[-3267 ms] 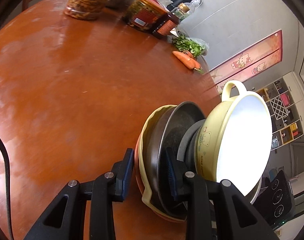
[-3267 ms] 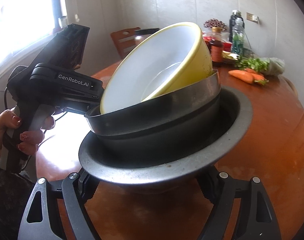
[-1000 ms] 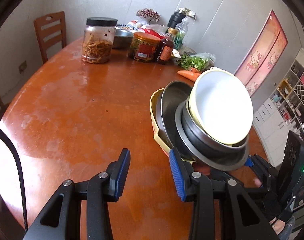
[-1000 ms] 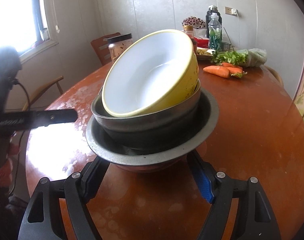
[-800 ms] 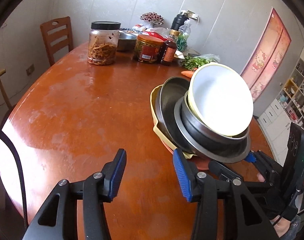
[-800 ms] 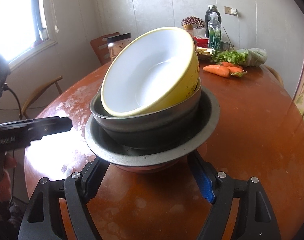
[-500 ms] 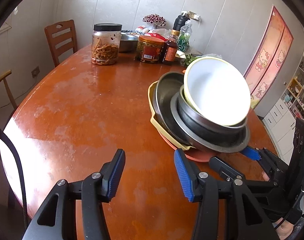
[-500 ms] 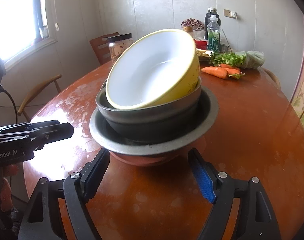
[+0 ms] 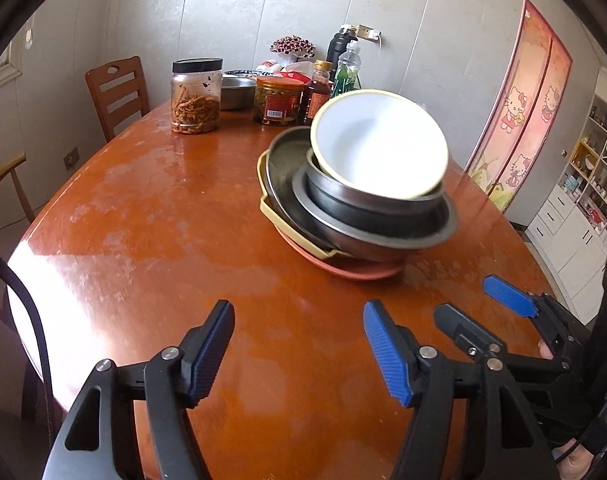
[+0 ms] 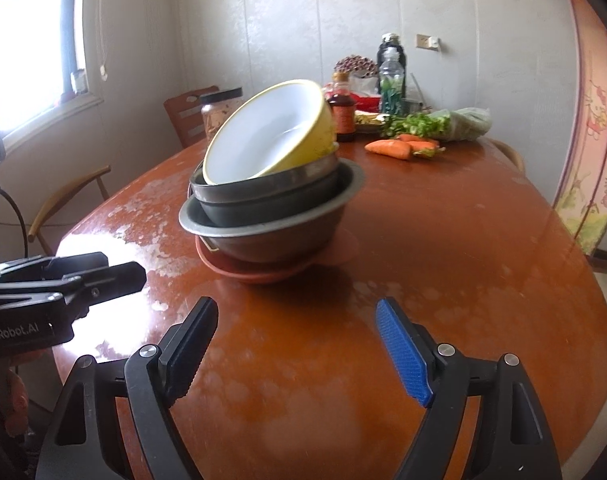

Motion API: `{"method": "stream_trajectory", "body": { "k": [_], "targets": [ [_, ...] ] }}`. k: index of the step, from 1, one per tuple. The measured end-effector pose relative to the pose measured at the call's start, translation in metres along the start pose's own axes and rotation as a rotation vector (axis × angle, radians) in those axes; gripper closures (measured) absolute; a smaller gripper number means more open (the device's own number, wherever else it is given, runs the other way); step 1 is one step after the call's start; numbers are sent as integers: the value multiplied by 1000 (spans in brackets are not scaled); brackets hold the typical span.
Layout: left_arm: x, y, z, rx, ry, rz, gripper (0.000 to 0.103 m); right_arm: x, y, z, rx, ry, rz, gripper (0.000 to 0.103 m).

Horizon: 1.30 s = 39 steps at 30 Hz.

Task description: Organize plates and bowls

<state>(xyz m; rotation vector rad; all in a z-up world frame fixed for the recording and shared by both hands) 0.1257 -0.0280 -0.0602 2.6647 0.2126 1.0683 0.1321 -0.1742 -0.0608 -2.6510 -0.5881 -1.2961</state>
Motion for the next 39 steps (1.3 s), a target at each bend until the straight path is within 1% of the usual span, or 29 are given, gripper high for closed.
{"method": "stream_trajectory", "body": {
  "k": [2, 6, 11, 14, 20, 24, 39],
  "targets": [
    [-7, 4, -1, -7, 2, -2, 34, -6, 1, -8, -1, 12, 5, 19],
    [-19, 9, -2, 7, -5, 2, 25, -16, 6, -19, -25, 22, 19, 19],
    [-30, 13, -1, 38, -6, 12, 24, -30, 8, -28, -32, 23, 37, 19],
    [-34, 12, -3, 47, 8, 6, 24, -35, 8, -30, -30, 22, 46, 19],
    [-42, 7, -2, 82, 0, 5, 23, -42, 9, -35, -43, 23, 46, 19],
    [-46, 2, -2, 87, -3, -12, 23, -44, 9, -35, -36, 20, 47, 19],
    [-53, -1, -5, 95, -3, -17, 23, -46, 1, -36, -25, 15, 40, 19]
  ]
}}
Point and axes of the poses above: each gripper's, at about its wrist camera, not at the fingertips, and z roughly the way its jaws point, y to its right, x to its top, the point moved 8 cm from there along z, roughly the way its jaws point, and after that the axes turned 11 degrees about -z, right-handed, at the moved point
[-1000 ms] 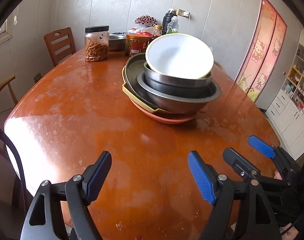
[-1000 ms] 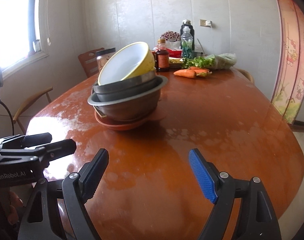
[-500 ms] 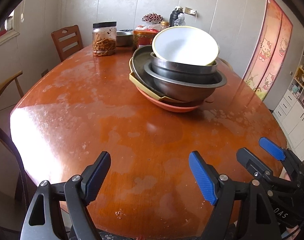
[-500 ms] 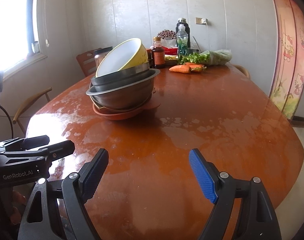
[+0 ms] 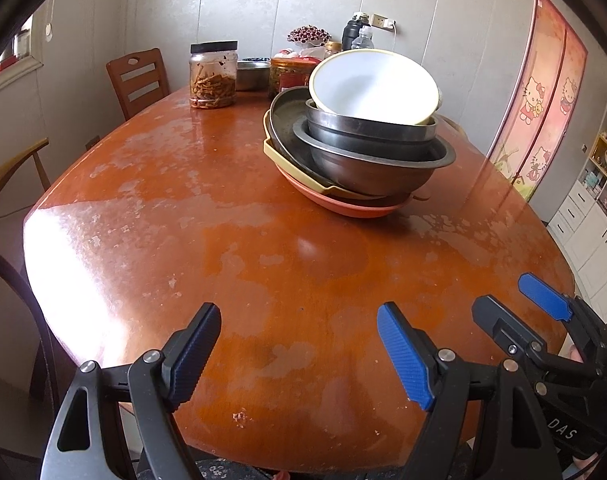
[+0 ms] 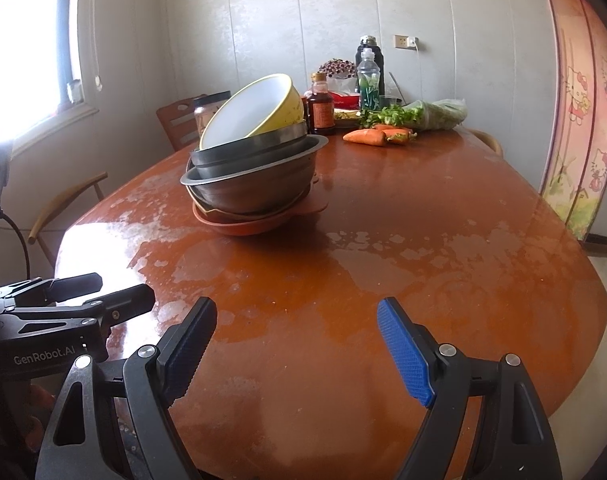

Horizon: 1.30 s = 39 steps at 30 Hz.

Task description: Organize plates and bowls

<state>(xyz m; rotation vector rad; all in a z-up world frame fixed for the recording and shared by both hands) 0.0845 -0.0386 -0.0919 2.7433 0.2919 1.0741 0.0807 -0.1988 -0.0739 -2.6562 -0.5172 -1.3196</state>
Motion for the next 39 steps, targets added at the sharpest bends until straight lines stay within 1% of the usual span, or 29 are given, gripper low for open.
{"method": "stream_trajectory", "body": {
  "k": [7, 30, 39],
  "targets": [
    [-1, -1, -2, 11, 5, 10, 23, 0, -1, 0, -1, -4, -1, 19],
    [-3, 2, 6, 12, 0, 15, 23, -1, 3, 1, -19, -11, -3, 19],
    [-1, -1, 11, 22, 11, 15, 21, -2, 4, 10, -9, -22, 5, 19]
  ]
}}
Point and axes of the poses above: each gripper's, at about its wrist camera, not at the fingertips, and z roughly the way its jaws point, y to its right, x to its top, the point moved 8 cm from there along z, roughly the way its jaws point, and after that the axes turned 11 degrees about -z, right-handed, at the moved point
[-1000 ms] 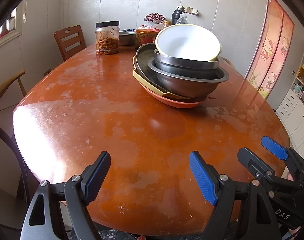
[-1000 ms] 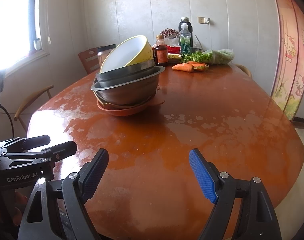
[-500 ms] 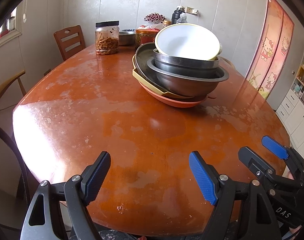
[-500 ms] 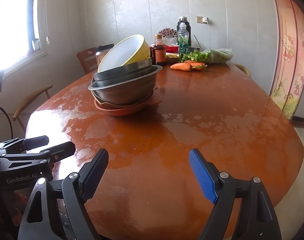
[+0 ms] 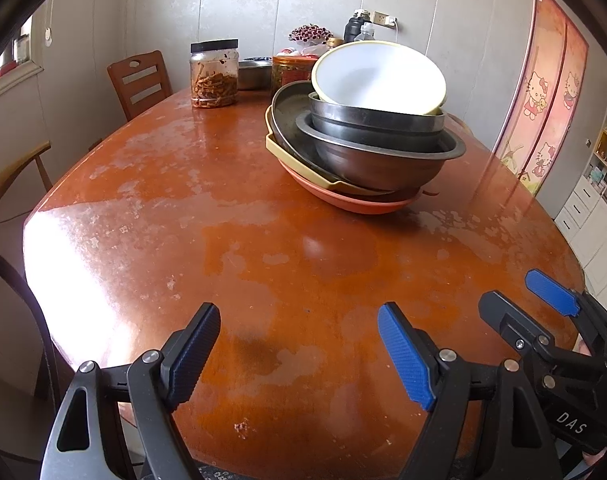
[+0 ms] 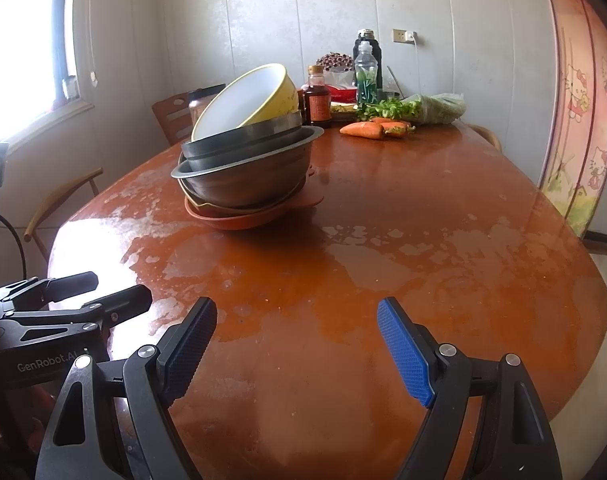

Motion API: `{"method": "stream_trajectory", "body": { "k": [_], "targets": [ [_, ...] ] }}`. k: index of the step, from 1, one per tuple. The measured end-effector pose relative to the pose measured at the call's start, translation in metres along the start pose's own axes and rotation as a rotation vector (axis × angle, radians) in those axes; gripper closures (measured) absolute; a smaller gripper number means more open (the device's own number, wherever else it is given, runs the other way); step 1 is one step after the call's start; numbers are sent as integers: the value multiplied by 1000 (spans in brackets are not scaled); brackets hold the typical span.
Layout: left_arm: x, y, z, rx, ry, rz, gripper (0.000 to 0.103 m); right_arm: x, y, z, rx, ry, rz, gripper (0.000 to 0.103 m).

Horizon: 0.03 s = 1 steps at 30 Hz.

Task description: Organize plates and bowls

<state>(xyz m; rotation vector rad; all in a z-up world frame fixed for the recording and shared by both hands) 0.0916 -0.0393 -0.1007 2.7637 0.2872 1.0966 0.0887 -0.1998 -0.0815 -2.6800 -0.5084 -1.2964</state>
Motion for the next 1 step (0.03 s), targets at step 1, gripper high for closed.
{"method": "stream_trajectory", "body": {
  "k": [1],
  "targets": [
    [1, 0, 1, 1, 5, 2, 21, 0, 1, 2, 0, -3, 3, 19]
  ]
}}
Point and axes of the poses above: each gripper's, at about its wrist camera, not at the fingertips, and z roughly the way its jaws point, y to its right, x to its top, the point moved 8 cm from there along z, roughly the way its jaws point, and after that the axes turned 11 degrees about -z, right-handed, at the moved point
